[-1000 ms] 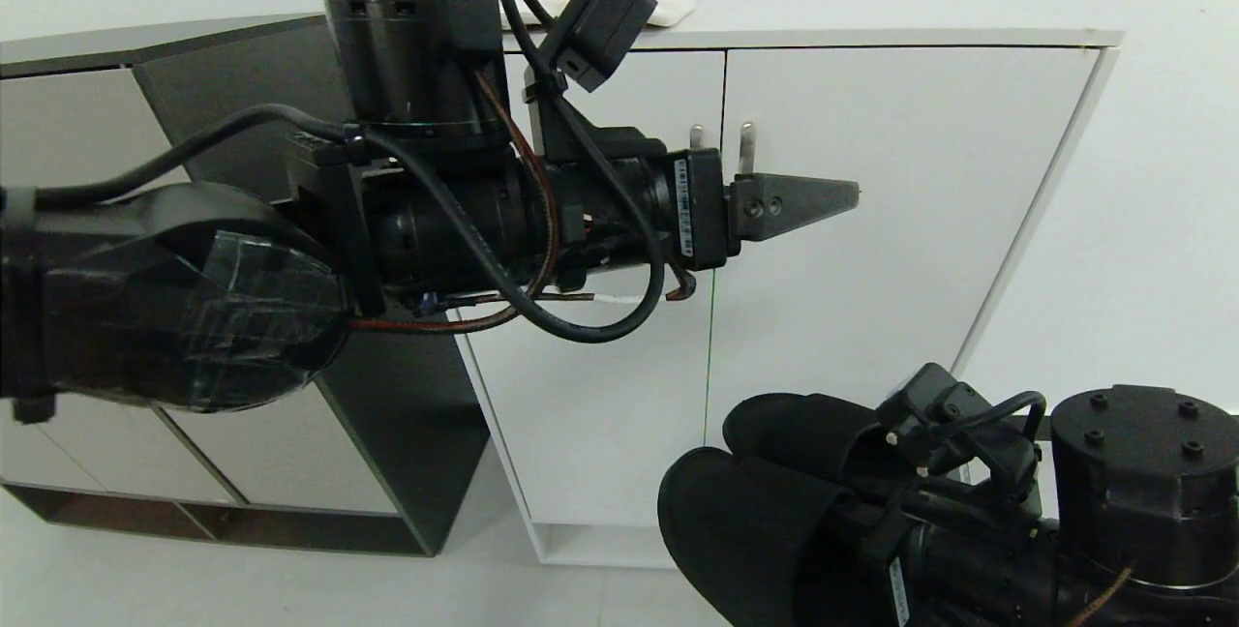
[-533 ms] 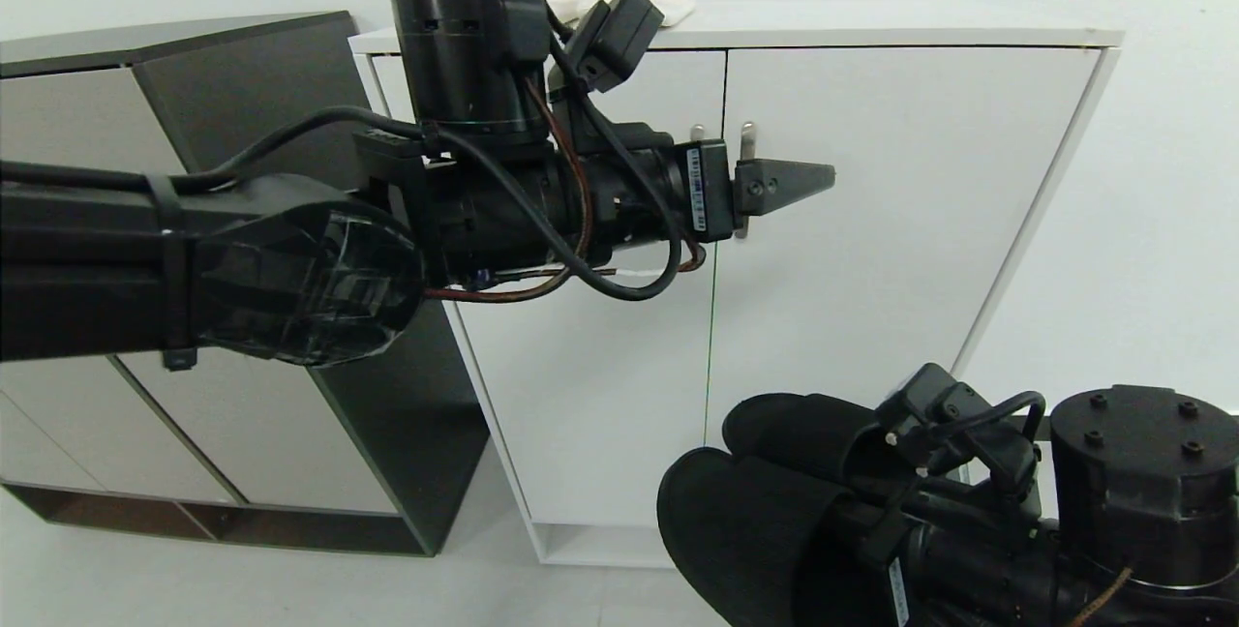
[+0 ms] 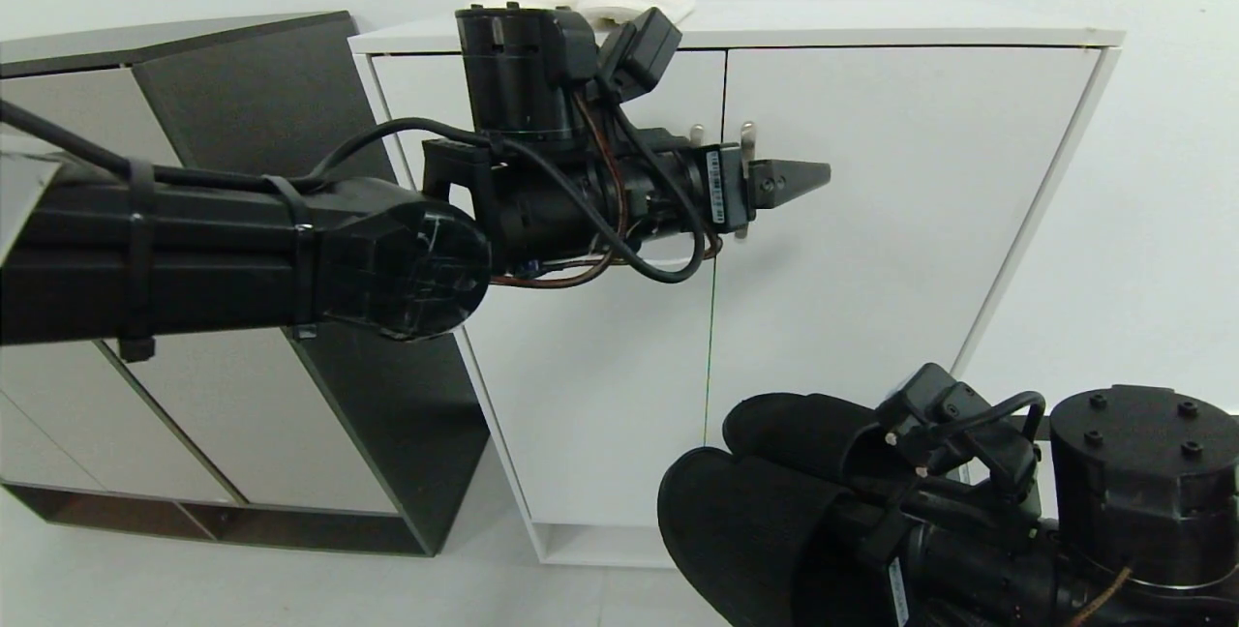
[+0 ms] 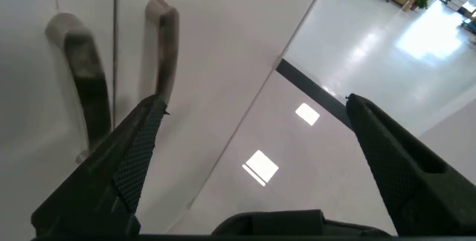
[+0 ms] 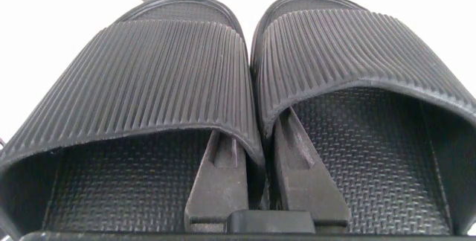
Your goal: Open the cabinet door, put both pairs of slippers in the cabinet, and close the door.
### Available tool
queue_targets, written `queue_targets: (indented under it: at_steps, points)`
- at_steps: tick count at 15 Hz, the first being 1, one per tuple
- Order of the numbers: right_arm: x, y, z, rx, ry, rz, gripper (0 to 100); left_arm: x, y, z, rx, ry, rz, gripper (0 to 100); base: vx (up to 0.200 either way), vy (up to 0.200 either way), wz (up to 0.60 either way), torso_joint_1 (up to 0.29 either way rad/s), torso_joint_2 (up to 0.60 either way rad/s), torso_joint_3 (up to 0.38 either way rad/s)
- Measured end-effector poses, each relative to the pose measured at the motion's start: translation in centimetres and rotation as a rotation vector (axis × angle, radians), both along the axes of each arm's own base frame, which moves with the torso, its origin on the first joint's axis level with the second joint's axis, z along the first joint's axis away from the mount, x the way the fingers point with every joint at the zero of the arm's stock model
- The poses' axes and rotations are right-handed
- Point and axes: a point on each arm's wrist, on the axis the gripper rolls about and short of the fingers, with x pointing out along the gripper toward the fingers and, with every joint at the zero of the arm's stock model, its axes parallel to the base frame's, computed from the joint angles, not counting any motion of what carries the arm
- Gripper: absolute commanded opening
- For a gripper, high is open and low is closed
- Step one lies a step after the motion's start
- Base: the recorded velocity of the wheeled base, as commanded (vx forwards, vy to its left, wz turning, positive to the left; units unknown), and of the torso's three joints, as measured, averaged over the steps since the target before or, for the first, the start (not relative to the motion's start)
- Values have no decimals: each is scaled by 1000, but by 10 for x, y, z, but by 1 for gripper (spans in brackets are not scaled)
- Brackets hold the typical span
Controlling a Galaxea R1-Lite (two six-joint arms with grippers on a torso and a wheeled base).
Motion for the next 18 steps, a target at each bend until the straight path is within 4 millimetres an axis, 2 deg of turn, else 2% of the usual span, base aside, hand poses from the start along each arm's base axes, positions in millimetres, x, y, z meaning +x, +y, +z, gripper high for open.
queue_targets:
  at_steps: [10, 11, 15, 18]
  points:
    - [0, 0, -1, -3, 3, 0, 0, 22, -12, -6, -8, -10, 24, 100, 0, 0, 0, 0, 0, 0]
    - [0, 0, -1, -4, 3, 0, 0, 23, -13, -6, -8, -10, 25, 0, 0, 0, 0, 0, 0, 0]
    - [0, 0, -1, -3, 2, 0, 0, 23, -13, -9, -2, -3, 30, 0, 0, 0, 0, 0, 0, 0]
    - [-1, 0, -2, -3, 12, 20, 0, 14, -11, -8, 6, 5, 15, 0, 0, 0, 0, 0, 0, 0]
